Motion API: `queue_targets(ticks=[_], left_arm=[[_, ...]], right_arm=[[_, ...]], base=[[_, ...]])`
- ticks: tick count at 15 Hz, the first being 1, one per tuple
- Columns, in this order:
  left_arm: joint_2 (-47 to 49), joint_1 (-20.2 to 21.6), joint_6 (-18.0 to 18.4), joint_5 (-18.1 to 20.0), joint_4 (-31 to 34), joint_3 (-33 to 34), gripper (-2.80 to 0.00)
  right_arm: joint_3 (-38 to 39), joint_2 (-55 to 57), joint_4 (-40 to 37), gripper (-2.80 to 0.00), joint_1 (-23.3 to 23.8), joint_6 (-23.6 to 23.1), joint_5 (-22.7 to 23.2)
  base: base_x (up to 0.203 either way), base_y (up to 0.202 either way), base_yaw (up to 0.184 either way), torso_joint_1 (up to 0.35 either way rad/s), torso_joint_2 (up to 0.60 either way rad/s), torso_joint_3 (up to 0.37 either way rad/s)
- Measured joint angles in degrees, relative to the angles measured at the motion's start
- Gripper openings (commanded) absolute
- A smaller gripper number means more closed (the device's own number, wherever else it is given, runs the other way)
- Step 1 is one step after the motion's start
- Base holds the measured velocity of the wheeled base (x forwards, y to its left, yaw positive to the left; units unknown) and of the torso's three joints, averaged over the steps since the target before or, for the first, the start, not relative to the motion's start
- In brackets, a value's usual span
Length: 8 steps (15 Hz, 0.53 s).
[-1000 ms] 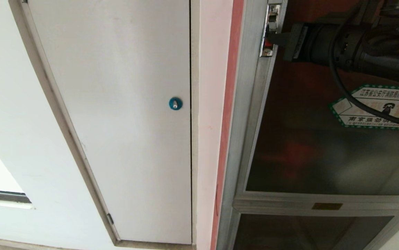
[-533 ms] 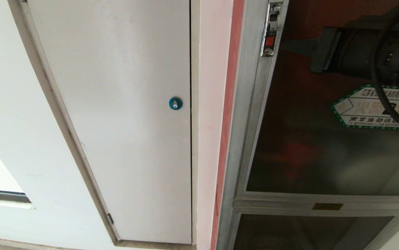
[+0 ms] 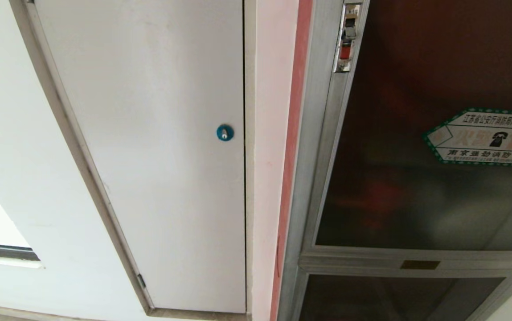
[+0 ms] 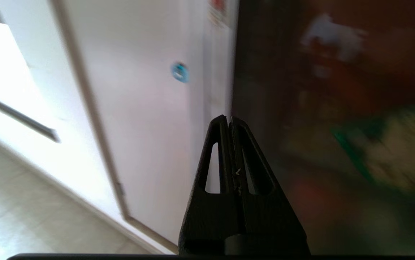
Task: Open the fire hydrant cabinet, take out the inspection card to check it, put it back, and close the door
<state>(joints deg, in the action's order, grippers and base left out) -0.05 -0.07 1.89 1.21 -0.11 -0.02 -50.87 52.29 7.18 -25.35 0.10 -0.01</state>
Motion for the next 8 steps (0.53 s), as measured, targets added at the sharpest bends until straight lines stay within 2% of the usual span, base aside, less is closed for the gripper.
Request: queue_targets(ticks=[4,6,8], left_arm=[[0.0,0.02,-0.1,0.02,-0.05,0.02,-2.8],[0.0,0.02,-0.24,-0.06,-0.04,0.02,-2.8],[0.0,0.02,-0.24,-0.09,-0.05,0.02,-2.8]], right_arm=[[11.97,-16.52,-3.98,-2.8,12.83,-3.39,-3.81],[14.66,-23.39,-7.34,-2.8,19.83,-4.78,-4.83],[17.53,-29.82,-9.94,-2.8,23.93,-5.08,-4.95]], base=[[0.0,0.0,0.0,0.0,0.0,0.0],[0.0,0.0,0.0,0.0,0.0,0.0],[0.0,0.0,0.0,0.0,0.0,0.0]])
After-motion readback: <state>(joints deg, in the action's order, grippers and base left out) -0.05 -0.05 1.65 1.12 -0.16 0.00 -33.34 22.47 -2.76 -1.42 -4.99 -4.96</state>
